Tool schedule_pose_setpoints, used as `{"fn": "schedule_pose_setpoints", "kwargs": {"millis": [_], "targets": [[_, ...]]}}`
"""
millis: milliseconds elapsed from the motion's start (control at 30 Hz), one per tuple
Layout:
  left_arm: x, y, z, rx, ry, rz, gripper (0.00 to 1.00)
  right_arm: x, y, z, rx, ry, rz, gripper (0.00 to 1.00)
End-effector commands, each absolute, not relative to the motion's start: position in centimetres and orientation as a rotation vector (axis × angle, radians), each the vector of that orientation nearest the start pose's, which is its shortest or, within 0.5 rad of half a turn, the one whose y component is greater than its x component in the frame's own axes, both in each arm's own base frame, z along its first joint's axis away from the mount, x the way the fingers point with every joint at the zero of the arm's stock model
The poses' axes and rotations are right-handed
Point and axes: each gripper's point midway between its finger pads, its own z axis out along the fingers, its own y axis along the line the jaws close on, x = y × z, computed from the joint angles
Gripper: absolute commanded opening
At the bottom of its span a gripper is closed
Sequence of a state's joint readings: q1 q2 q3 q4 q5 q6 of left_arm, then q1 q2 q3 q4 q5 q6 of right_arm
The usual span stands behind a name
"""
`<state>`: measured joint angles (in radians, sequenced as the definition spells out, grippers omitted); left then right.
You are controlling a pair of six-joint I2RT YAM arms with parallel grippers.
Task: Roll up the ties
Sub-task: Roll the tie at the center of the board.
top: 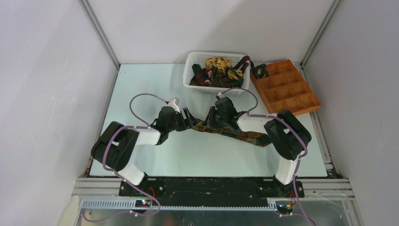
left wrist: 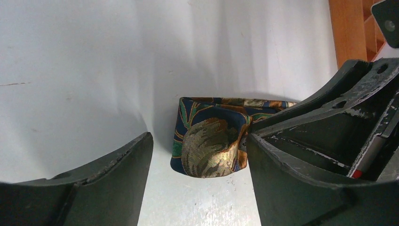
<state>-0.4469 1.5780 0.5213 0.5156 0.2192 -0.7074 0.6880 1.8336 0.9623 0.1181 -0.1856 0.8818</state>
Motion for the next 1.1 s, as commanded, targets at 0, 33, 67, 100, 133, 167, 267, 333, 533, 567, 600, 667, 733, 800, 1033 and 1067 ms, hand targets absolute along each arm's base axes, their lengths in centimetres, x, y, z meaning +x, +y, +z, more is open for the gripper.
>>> {"fn": "schedule_pose_setpoints", "kwargs": {"millis": [0,33,67,100,133,167,267,333,533,567,600,667,733,800,1033,1067], "targets": [[31.8,-23.5,5.0,-0.097,2.196,-0.952,0.77,31.4,33.4,4.1,0.127,2.505,0.897,0.29],[31.8,-23.6,4.8,-0.092,2.201,-0.954,0.77,31.4,33.4,4.2,0.127,2.503,0.898,0.29],[31.8,-23.6,4.8,-0.089,2.201,-0.957,0.75,31.4,33.4,4.2,0.126,2.503,0.898,0.29],[31.7,-23.6,4.6,-0.088,2.207,-0.956,0.75,31.4,33.4,4.2,0.127,2.504,0.897,0.29],[31.7,-23.7,4.6,-0.087,2.205,-0.962,0.74,31.5,33.4,4.3,0.129,2.502,0.898,0.29],[31.7,-23.7,4.5,-0.088,2.208,-0.962,0.73,31.4,33.4,4.2,0.128,2.503,0.898,0.29],[31.9,-23.9,4.5,-0.090,2.202,-0.976,0.70,31.4,33.5,4.3,0.125,2.503,0.904,0.28],[31.9,-24.2,4.6,-0.086,2.198,-0.989,0.67,31.4,33.5,4.3,0.124,2.502,0.905,0.28],[31.7,-24.7,5.0,-0.058,2.191,-1.016,0.57,31.6,33.3,4.3,0.130,2.501,0.897,0.28],[31.6,-24.7,4.9,-0.057,2.195,-1.014,0.57,31.6,33.3,4.2,0.132,2.500,0.895,0.28],[31.6,-24.8,5.0,-0.052,2.195,-1.013,0.56,31.6,33.3,4.2,0.131,2.500,0.895,0.28],[31.5,-24.8,5.0,-0.046,2.198,-1.003,0.55,31.6,33.3,4.3,0.129,2.497,0.898,0.28],[31.4,-24.7,5.2,-0.040,2.200,-0.990,0.54,31.9,33.3,4.8,0.122,2.479,0.892,0.31],[31.5,-24.6,5.4,-0.033,2.201,-0.967,0.53,32.1,33.1,5.6,0.112,2.454,0.882,0.36],[31.6,-24.2,5.7,0.010,2.241,-0.819,0.50,32.7,31.2,10.2,0.105,2.334,0.882,0.43],[31.7,-24.2,5.9,0.014,2.242,-0.805,0.50,32.6,30.8,11.4,0.108,2.304,0.890,0.44]]}}
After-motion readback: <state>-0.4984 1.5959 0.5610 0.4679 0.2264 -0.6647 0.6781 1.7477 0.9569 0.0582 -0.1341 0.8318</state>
